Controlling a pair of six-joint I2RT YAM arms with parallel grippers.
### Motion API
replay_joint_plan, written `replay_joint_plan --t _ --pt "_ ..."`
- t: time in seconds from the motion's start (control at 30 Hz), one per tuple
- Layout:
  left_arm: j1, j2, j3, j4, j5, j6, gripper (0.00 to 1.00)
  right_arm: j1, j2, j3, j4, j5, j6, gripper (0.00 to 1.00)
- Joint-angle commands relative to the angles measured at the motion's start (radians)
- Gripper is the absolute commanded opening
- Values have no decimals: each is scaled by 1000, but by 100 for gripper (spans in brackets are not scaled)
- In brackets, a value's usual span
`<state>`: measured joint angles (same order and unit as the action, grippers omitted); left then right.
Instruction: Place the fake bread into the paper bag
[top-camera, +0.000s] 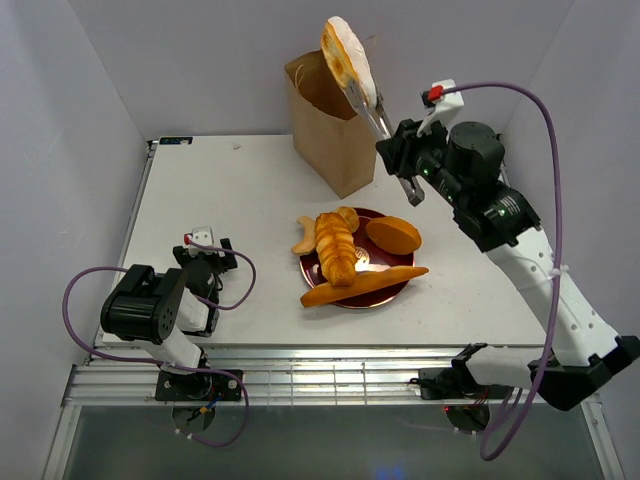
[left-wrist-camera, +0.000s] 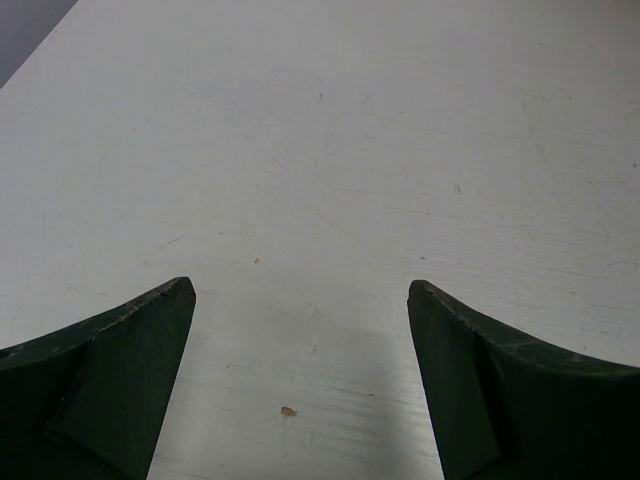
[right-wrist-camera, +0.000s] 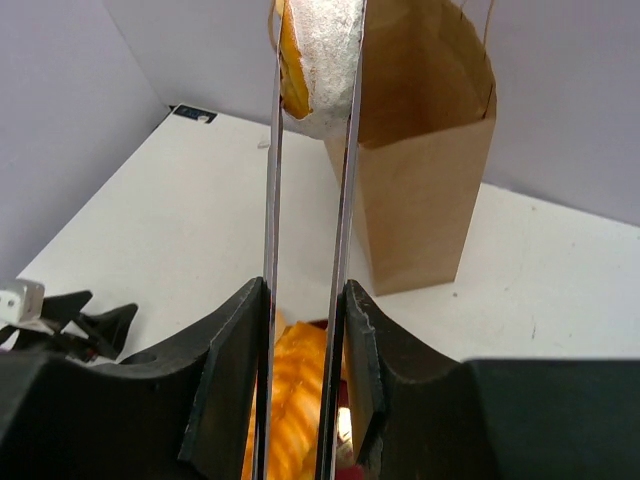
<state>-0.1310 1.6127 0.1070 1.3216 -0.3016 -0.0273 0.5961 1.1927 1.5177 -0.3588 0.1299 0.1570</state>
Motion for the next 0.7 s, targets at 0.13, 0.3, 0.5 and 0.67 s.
replay_joint_plan --t 0.13,0.3,0.5,0.67 --pt "4 -17 8 100 13 -13 98 -21 209 235 139 5 -79 18" --pt "4 -17 8 100 13 -13 98 -85 333 331 136 -38 -59 18" --pt "4 -17 8 102 13 -13 98 -148 441 404 133 -105 -45 19" --pt "4 -17 10 100 13 -13 98 -167 518 461 109 -184 -45 19"
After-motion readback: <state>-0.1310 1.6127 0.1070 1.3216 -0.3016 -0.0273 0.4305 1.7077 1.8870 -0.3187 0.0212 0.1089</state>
